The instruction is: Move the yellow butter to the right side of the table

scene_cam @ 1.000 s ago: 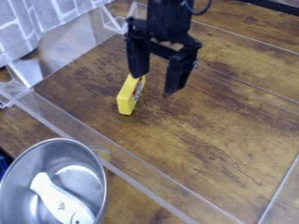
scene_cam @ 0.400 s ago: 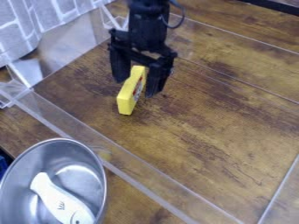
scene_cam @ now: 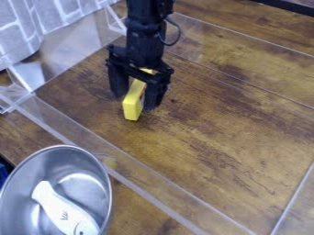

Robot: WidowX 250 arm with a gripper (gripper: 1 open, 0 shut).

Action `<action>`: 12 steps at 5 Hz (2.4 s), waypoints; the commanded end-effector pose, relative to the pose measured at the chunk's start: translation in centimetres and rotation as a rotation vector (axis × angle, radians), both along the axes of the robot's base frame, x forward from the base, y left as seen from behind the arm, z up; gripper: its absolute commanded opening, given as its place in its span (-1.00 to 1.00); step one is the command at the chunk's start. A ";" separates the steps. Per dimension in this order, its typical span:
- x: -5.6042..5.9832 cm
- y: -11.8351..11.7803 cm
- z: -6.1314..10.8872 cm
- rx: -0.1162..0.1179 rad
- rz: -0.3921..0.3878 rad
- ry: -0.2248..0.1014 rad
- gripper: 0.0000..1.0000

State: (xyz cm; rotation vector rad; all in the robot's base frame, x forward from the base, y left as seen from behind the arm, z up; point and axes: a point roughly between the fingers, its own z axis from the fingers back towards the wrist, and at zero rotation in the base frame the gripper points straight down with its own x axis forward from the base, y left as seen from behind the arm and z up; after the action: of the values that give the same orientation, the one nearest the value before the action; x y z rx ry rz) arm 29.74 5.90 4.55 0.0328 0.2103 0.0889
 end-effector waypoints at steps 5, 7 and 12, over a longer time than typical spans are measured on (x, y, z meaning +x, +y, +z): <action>1.8 1.8 -0.9 -0.029 0.037 -0.042 -1.00; 1.9 2.2 -2.2 -0.040 0.046 -0.025 -1.00; 2.0 3.1 -4.7 -0.062 0.069 0.022 1.00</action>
State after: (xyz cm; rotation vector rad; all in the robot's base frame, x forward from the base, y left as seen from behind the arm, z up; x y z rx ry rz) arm 32.18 8.07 1.11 -0.0302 0.2145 0.1384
